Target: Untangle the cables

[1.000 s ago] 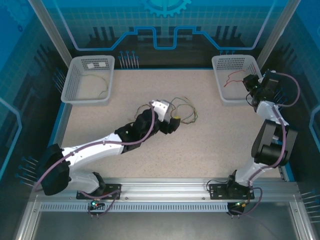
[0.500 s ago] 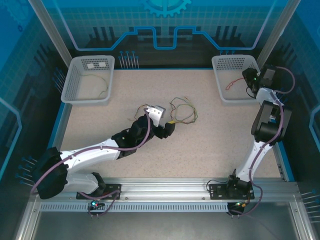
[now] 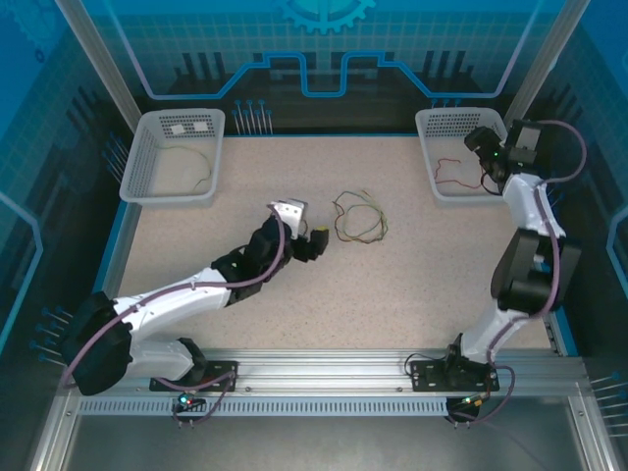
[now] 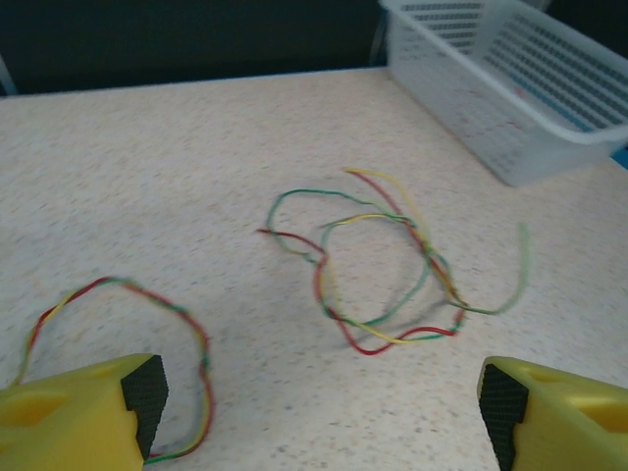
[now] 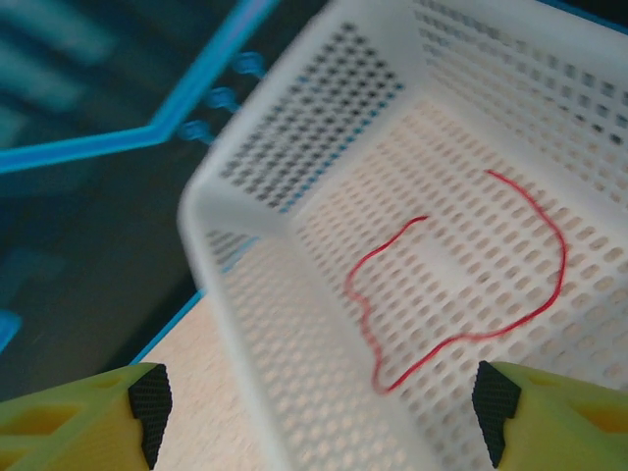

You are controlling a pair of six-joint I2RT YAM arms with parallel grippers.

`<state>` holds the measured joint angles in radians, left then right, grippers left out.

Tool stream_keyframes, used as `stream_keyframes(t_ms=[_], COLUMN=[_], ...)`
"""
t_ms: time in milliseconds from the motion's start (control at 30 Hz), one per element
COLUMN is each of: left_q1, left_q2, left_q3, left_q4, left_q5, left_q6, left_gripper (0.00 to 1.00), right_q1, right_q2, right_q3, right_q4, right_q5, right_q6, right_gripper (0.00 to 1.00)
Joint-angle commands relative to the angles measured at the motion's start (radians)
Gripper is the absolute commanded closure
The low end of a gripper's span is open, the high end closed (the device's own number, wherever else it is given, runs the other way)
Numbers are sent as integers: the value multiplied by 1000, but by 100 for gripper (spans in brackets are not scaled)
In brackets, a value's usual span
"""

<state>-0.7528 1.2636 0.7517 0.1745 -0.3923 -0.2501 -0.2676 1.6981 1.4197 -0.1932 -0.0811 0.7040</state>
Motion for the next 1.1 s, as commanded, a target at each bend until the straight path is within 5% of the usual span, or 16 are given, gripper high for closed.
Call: stream_keyframes(t_ms=[0, 100, 300, 500, 600, 667, 867, 967, 1067], left_q1=[94, 205, 269, 372, 414, 421, 455, 491, 489], left_q2=[-19, 36, 205, 344, 391, 398, 412, 415, 438], left_q3=[76, 164, 336, 401, 415, 399, 360, 321, 322], left_q4=[-150, -319, -570, -648, -656, -631, -594, -541, -523], left_q5=[63, 150, 101, 178, 218, 213, 195, 265, 301], left_q6=[-129, -187, -151, -175, -187, -190, -237, -255, -228], left_gripper=[14, 14, 11, 14, 26, 47, 55, 68, 64], right_q1=[122, 278, 540, 813, 843, 845, 870, 871, 871], right_q2=[-214, -370, -581, -675, -675, -647, -555, -530, -519], right_q3=[-106, -223, -593, -782, -816, -817, -754, -737, -725], right_q4=[-20, 30, 297, 387, 423, 450, 456, 457, 457], right_q5=[22, -2, -47, 166, 209, 166, 191, 196, 200], right_q6=[-144, -283, -313, -445, -414, -409, -404, -402, -397], right_gripper=[17, 18, 26, 30, 34, 35, 35, 35, 35])
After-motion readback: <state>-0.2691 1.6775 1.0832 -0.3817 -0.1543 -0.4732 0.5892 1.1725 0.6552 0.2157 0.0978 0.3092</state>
